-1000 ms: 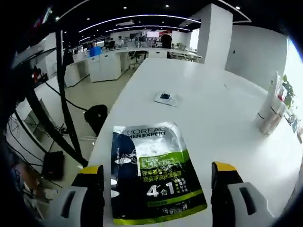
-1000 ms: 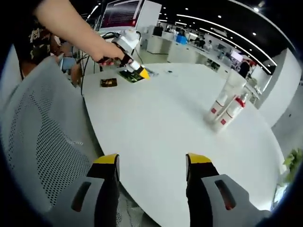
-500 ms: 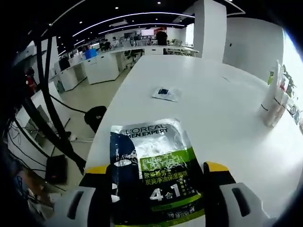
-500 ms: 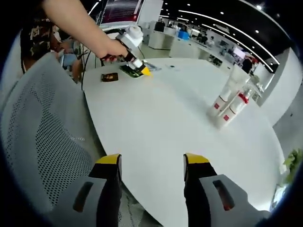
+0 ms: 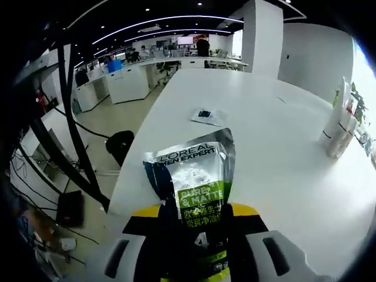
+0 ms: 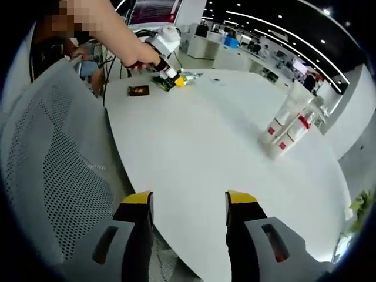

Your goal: Arrange the skincare products in the storage area until every visible bottle or jar stands upright without overlapping.

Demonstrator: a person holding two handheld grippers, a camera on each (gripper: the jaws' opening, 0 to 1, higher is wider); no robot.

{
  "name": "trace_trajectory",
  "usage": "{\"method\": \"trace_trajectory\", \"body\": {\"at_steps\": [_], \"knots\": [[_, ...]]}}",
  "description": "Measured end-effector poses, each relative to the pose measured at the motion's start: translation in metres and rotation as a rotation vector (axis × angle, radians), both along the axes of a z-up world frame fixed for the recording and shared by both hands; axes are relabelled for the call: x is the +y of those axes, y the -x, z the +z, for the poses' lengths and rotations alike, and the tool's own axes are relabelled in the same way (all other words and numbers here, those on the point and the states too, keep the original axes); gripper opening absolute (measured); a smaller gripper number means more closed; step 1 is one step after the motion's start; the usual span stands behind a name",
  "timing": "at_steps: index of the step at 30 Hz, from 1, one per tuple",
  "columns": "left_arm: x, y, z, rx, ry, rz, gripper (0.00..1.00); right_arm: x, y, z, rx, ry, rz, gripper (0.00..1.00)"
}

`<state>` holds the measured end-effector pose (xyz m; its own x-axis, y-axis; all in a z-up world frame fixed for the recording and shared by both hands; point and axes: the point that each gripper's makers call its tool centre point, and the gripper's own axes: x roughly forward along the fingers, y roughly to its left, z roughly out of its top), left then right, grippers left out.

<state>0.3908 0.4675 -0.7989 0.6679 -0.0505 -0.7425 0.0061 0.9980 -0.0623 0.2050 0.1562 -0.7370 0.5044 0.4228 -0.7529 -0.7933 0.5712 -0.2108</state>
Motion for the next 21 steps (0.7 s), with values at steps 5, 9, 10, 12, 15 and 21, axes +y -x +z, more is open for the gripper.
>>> {"method": "trace_trajectory", "body": {"at_steps": [5,9,10,12,15,21], "knots": [[0.003,-0.004,0.002,-0.004,0.043,0.048,0.15,0.001,0.000,0.001,-0.005,0.003,0.009,0.45],[-0.006,-0.010,0.002,-0.005,0.168,0.060,0.06,0.002,0.001,0.001,-0.011,0.004,0.017,0.44],[-0.007,-0.011,0.005,-0.005,0.177,0.077,0.05,0.002,0.000,0.002,-0.012,0.001,0.016,0.44],[-0.018,-0.017,0.023,-0.075,0.228,0.064,0.04,0.002,0.000,0.003,-0.014,-0.004,0.016,0.44],[-0.040,-0.013,0.047,-0.126,0.274,-0.003,0.04,0.005,0.001,0.005,-0.013,-0.020,0.024,0.44],[-0.090,0.019,0.098,-0.218,0.371,-0.112,0.03,0.013,0.001,0.016,-0.023,-0.086,0.031,0.44]]}}
